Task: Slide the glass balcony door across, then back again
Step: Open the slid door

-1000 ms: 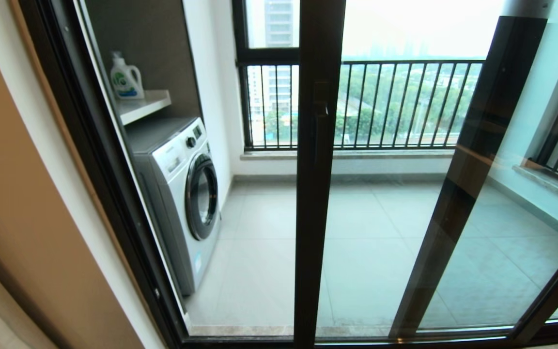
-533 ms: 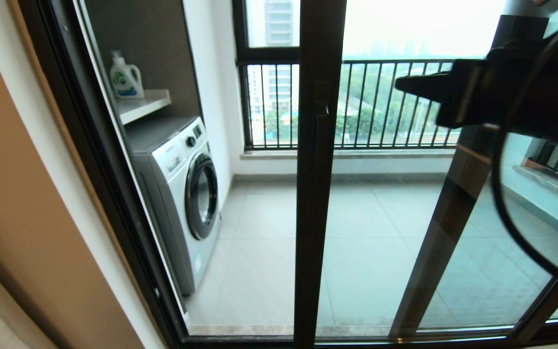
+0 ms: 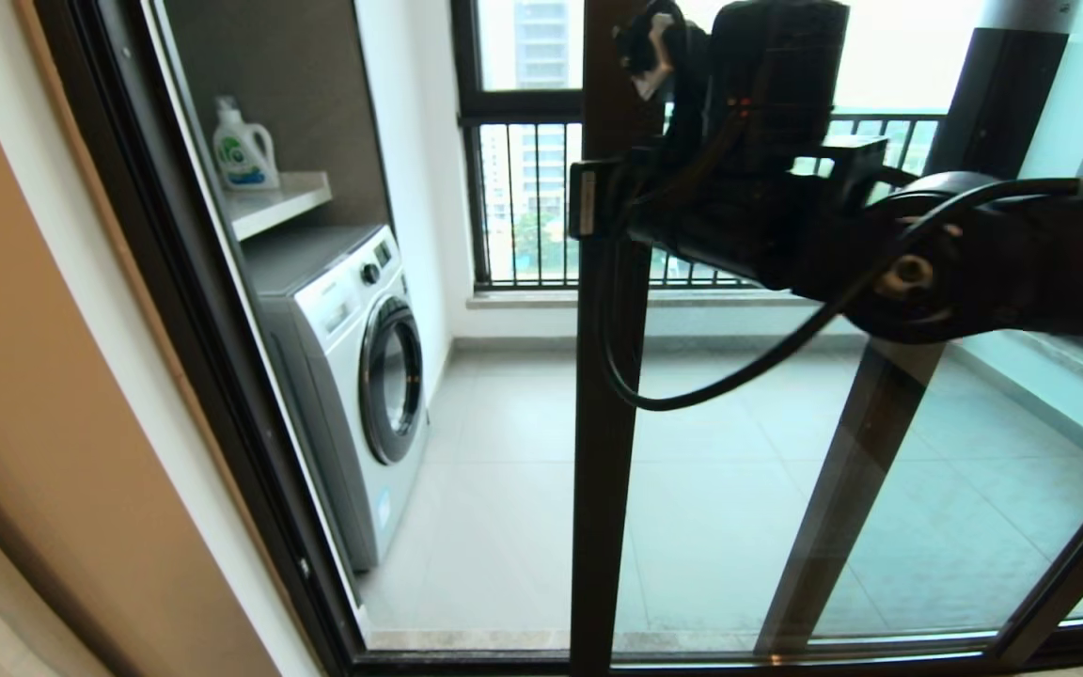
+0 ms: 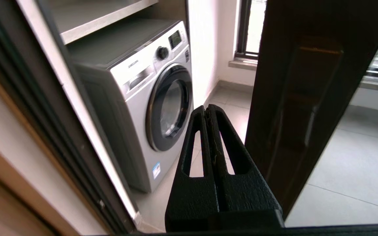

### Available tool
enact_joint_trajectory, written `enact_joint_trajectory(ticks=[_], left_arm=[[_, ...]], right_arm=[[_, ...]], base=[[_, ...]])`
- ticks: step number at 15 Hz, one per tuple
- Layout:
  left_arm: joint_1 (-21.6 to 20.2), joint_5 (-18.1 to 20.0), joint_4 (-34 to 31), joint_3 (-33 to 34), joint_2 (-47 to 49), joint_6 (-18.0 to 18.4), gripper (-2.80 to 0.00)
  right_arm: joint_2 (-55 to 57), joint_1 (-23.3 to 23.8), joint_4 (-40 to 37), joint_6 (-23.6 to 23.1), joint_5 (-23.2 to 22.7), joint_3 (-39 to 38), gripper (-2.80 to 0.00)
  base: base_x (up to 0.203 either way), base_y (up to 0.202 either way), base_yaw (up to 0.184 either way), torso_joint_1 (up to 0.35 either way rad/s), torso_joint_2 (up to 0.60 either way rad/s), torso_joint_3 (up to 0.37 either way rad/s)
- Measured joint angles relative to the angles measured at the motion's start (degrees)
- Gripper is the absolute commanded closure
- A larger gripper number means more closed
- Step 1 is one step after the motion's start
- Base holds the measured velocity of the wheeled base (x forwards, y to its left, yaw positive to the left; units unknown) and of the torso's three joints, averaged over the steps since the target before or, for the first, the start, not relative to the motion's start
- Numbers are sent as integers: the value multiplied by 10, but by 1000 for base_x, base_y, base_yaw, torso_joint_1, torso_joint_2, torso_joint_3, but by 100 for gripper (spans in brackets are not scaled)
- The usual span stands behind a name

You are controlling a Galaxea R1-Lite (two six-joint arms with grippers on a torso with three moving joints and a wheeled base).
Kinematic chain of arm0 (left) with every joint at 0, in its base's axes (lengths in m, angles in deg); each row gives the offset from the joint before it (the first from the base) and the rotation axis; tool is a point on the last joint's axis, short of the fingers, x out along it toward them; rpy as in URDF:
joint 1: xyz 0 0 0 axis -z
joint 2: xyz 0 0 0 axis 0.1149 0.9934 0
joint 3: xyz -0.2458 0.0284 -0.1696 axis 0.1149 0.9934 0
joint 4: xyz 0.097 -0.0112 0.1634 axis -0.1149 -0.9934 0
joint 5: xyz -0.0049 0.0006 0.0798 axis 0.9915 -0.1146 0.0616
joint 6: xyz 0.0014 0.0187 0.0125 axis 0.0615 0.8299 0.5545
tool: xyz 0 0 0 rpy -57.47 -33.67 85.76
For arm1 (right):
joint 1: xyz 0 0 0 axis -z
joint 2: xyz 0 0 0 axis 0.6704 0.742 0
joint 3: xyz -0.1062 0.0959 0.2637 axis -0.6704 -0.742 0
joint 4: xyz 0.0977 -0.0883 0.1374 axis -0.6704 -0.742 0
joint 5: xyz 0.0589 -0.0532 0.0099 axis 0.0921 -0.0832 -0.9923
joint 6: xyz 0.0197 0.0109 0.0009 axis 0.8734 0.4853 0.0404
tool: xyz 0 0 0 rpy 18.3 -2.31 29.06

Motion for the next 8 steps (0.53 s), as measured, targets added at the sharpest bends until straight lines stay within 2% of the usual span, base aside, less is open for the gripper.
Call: enact_joint_trajectory(ticks=[3,8], left_arm=[[0,0,0,0,0,0,0],[0,0,0,0,0,0,0]], right_arm=[[91,6,0,12,23,76,0],[147,27,15,16,27,91,0]], base=[[0,0,0,0,0,0],[0,0,0,0,0,0]])
